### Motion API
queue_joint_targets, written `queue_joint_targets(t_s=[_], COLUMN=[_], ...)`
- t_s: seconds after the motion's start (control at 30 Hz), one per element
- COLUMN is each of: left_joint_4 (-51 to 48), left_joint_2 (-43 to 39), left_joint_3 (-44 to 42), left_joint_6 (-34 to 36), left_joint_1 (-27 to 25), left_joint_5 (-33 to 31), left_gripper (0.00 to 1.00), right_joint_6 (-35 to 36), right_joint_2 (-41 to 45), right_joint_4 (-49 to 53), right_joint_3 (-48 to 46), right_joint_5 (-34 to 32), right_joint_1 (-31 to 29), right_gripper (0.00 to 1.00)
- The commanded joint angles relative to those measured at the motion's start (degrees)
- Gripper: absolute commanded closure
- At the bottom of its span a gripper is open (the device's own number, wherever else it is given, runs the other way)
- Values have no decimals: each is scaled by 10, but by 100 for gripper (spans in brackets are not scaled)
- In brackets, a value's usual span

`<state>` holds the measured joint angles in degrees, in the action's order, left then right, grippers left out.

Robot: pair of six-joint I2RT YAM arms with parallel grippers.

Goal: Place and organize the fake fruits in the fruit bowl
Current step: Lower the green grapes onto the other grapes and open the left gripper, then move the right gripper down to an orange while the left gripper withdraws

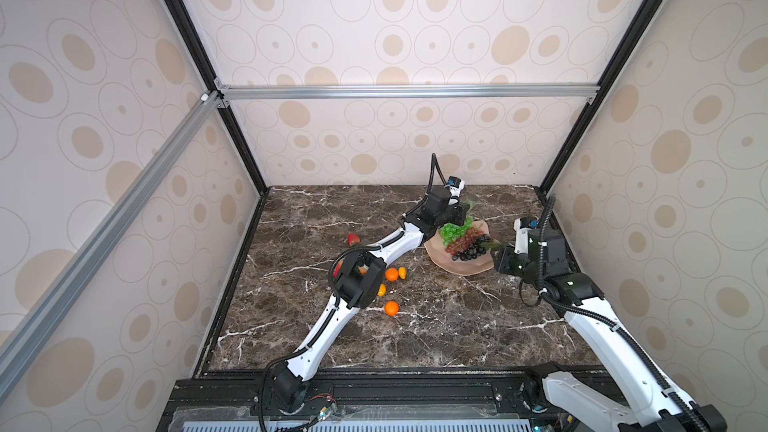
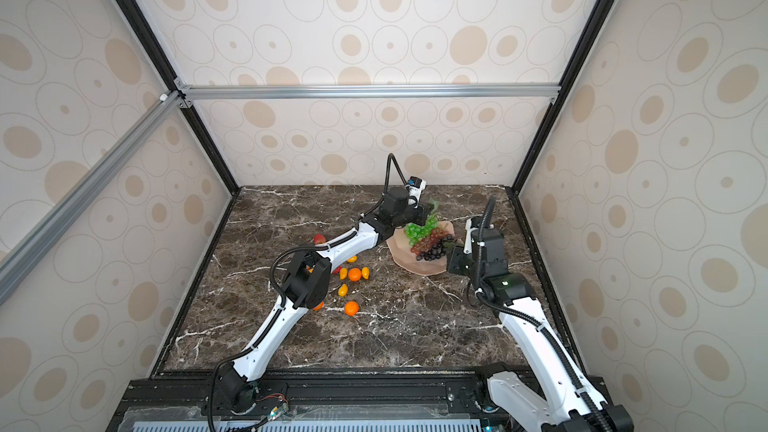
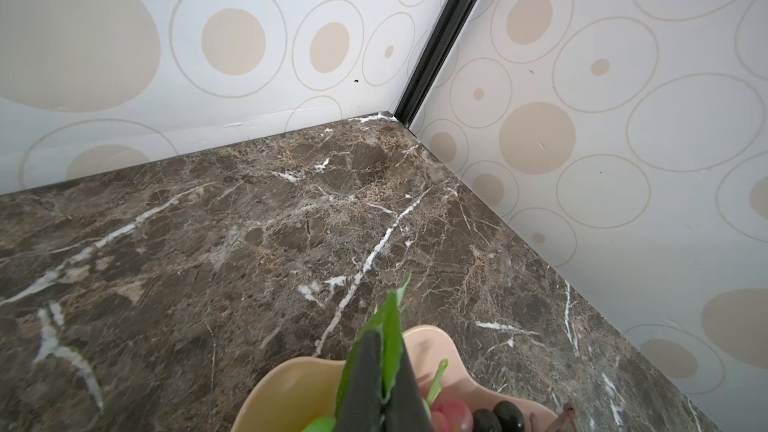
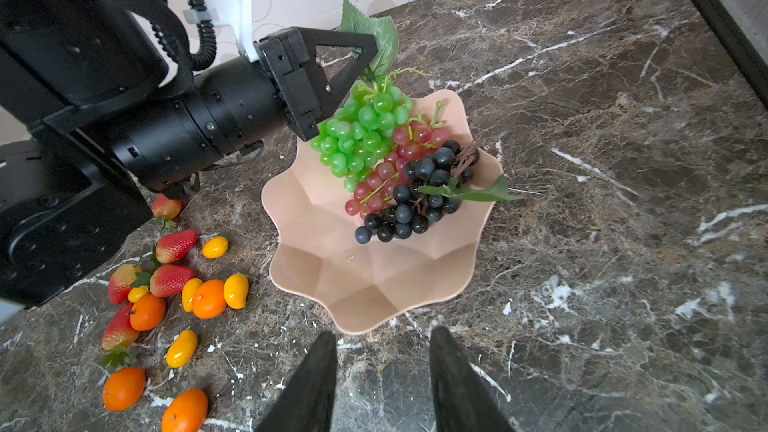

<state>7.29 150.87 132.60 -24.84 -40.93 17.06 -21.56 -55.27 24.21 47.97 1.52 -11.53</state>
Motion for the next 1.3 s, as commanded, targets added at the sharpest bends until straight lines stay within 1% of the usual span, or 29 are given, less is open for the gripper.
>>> queue_joint_targets(t_s=[0.0, 0.03, 0.1, 0.2, 0.27, 0.3, 0.4, 0.43, 0.57, 0.77, 0.83, 0.87, 1.0, 1.07, 1.23, 1.27], left_joint_4=[22, 20, 18, 17, 16, 14, 7, 5, 2, 1, 1, 2, 25, 44, 53, 54], left_joint_2=[8, 9, 8, 1, -4, -7, -17, -21, -44, -110, -148, -168, -273, -327, -446, -470], left_joint_3=[28, 28, 28, 29, 29, 29, 28, 26, 12, -42, -83, -106, -244, -320, -481, -514], left_joint_6=[-15, -15, -14, -11, -9, -7, -2, 0, 7, 29, 37, 40, 46, 44, 23, 19], left_joint_1=[-4, -4, -4, -3, -3, -3, -3, -3, -3, -2, -3, -2, 2, 6, 16, 18], left_joint_5=[8, 8, 8, 5, 4, 4, 4, 4, 6, -5, -20, -28, -76, -89, -131, -142], left_gripper=[89, 85, 81, 71, 67, 63, 56, 51, 34, 13, 3, 2, 2, 2, 2, 2], right_joint_6=[1, 1, 0, -1, -1, -1, -1, 0, 1, 11, 15, 15, 11, 7, 1, 0], right_joint_2=[10, 10, 9, 9, 8, 9, 11, 12, 14, 10, 6, 3, -14, -22, -58, -69], right_joint_4=[11, 11, 11, 8, 8, 8, 7, 8, 9, 15, 16, 17, 12, 4, -22, -27], right_joint_3=[-9, -9, -9, -11, -11, -11, -11, -11, -10, -2, 2, 4, 8, 9, 19, 23], right_joint_5=[-3, -3, -2, 0, 1, 0, -1, -3, -4, 2, 9, 11, 25, 26, 22, 19], right_joint_1=[3, 3, 3, 3, 3, 3, 3, 3, 3, 3, 3, 3, -2, -10, -42, -58], right_gripper=[60, 60, 60, 60, 60, 60, 60, 60, 60, 60, 60, 60, 60, 60, 60, 60])
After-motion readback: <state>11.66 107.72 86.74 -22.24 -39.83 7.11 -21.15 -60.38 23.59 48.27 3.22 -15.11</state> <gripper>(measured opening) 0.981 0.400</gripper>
